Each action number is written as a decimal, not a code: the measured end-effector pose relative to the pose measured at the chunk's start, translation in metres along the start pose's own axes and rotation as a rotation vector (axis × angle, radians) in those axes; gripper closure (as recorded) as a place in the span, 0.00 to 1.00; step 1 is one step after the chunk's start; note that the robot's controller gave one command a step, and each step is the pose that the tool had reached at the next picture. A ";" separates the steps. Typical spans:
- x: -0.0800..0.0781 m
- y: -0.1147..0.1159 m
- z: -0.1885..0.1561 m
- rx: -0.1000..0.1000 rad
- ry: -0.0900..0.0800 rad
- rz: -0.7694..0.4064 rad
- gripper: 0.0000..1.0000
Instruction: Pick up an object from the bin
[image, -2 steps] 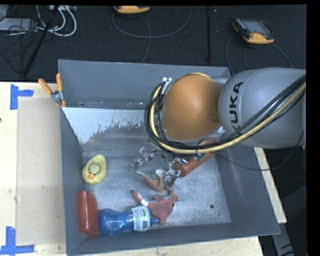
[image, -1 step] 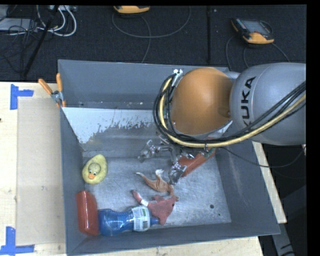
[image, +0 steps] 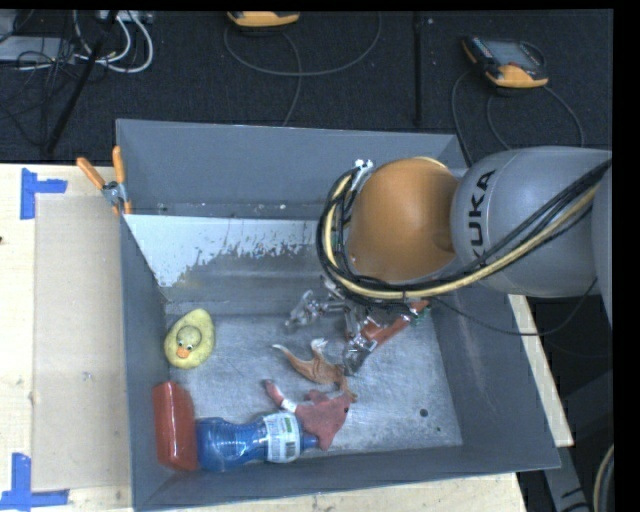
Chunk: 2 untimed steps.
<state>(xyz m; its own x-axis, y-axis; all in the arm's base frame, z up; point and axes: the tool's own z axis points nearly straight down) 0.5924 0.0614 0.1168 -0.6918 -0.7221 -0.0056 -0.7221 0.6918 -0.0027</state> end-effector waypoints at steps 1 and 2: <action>0.004 -0.008 0.016 -0.001 0.002 0.010 0.00; 0.002 -0.009 0.029 -0.006 0.008 -0.079 0.00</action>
Offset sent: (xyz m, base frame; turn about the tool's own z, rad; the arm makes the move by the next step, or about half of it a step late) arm 0.0196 0.0051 -0.0281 -0.1632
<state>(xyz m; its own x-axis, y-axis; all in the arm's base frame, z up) 0.5976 0.0543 0.0883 -0.6326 -0.7745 0.0027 -0.7745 0.6326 0.0029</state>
